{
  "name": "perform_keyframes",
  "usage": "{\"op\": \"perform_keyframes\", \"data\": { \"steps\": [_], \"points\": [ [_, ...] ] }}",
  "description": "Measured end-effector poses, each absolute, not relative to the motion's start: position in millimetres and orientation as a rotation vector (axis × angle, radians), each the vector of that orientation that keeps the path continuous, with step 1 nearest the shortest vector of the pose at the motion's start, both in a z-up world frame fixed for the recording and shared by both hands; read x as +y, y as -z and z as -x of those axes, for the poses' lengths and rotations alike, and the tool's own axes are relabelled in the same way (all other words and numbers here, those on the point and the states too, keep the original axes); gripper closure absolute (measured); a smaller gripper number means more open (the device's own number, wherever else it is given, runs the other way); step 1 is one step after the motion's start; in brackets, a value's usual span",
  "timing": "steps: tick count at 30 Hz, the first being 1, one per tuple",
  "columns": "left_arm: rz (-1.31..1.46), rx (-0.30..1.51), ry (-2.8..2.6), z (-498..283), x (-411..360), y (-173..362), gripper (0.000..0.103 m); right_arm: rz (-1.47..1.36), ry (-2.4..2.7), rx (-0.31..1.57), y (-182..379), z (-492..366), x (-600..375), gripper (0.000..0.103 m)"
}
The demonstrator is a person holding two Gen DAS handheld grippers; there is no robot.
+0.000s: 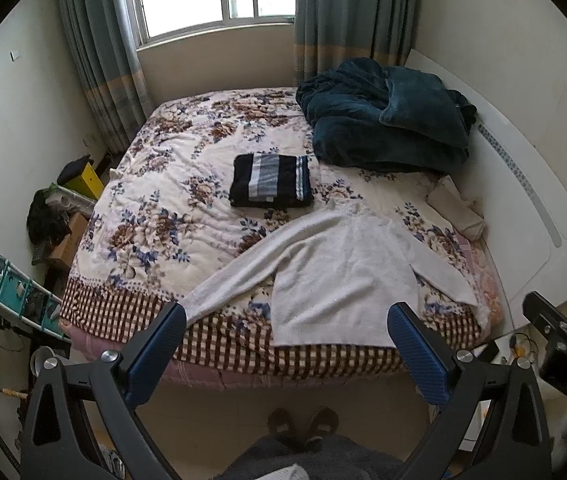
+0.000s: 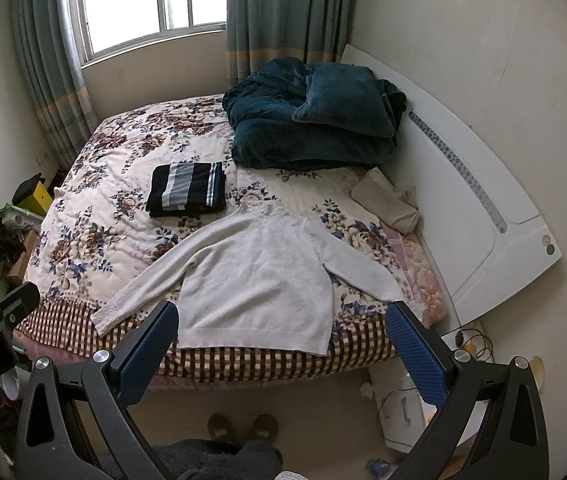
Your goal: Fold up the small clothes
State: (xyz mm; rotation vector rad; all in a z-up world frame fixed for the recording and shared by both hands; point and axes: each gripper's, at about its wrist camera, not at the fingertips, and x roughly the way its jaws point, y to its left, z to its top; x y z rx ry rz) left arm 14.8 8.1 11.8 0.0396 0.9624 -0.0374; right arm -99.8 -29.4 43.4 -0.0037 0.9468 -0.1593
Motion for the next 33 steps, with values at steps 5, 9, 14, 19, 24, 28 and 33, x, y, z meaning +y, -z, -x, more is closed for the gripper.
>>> {"op": "perform_keyframes", "data": {
  "steps": [5,9,14,19,24,28,33],
  "points": [
    [-0.043,0.930,0.018,-48,17,15,0.000,-0.045,0.216,0.977,-8,84,-39,0.000],
    [-0.051,0.924,0.032,-81,21,51,0.000,-0.105,0.344,1.010,43,58,-75,0.000],
    [-0.093,1.025,-0.015,-131,6,126,0.000,-0.245,0.443,1.112,132,26,-143,0.000],
    [-0.139,1.209,-0.047,-172,-23,218,0.000,-0.466,0.545,1.216,254,1,-238,0.000],
    [-0.174,1.363,-0.079,-212,-70,301,0.000,-0.684,0.612,1.253,358,-23,-336,0.000],
    [-0.173,1.449,-0.103,-244,-110,359,0.000,-0.883,0.713,1.224,432,-29,-423,0.000],
    [-0.176,1.477,-0.133,-289,-154,423,0.000,-1.065,0.890,1.165,502,-20,-517,0.000]
  ]
}}
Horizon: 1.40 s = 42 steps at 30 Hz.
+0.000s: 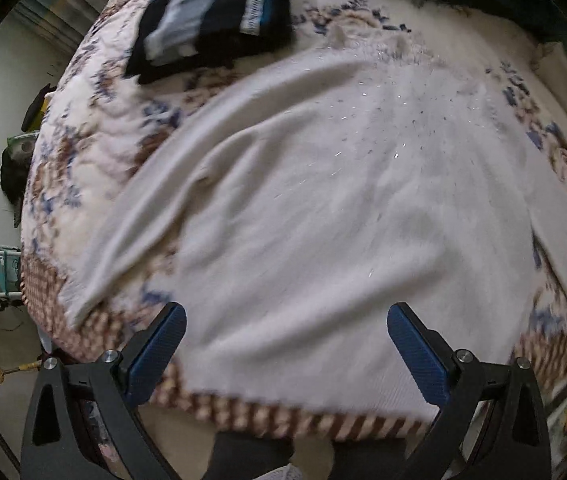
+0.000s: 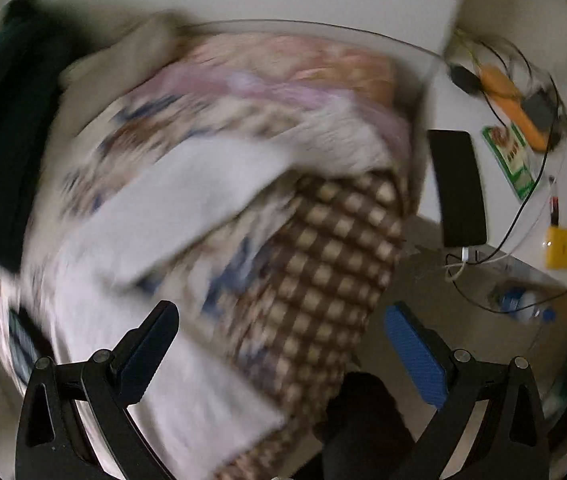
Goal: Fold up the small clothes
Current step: 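Move both tools down to the white sweater's sleeves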
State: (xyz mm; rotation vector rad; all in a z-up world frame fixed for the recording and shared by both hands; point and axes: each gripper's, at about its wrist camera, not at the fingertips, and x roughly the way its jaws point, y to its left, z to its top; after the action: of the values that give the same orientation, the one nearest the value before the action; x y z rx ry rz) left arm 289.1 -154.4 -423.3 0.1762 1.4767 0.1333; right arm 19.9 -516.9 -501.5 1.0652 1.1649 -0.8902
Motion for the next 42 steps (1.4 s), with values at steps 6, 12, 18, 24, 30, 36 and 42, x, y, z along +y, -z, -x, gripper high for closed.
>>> {"op": "perform_keyframes", "data": {
  "steps": [6,12,18,24,30,36,42],
  "points": [
    [-0.192,1.470,-0.109,-332,-206,497,0.000,-0.923,1.074,1.173,581,-35,-616,0.001],
    [-0.293,1.478,-0.049,-339,-247,550,0.000,-0.808,0.929,1.239,634,-68,-648,0.077],
    [-0.320,1.432,-0.051,-328,-245,551,0.000,-0.501,1.140,1.109,588,-72,-663,0.096],
    [-0.279,1.430,-0.038,-319,-240,557,0.000,-0.840,1.060,1.088,604,-43,-689,0.059],
    [-0.162,1.457,-0.009,-319,-220,578,0.000,-1.364,0.931,0.910,649,-8,-661,0.049],
    [-0.106,1.439,0.026,-315,-200,581,0.000,-1.502,1.009,0.652,678,0,-648,0.047],
    [-0.075,1.438,0.045,-317,-186,582,0.000,-1.381,1.118,0.558,649,0,-658,0.094]
  ]
}}
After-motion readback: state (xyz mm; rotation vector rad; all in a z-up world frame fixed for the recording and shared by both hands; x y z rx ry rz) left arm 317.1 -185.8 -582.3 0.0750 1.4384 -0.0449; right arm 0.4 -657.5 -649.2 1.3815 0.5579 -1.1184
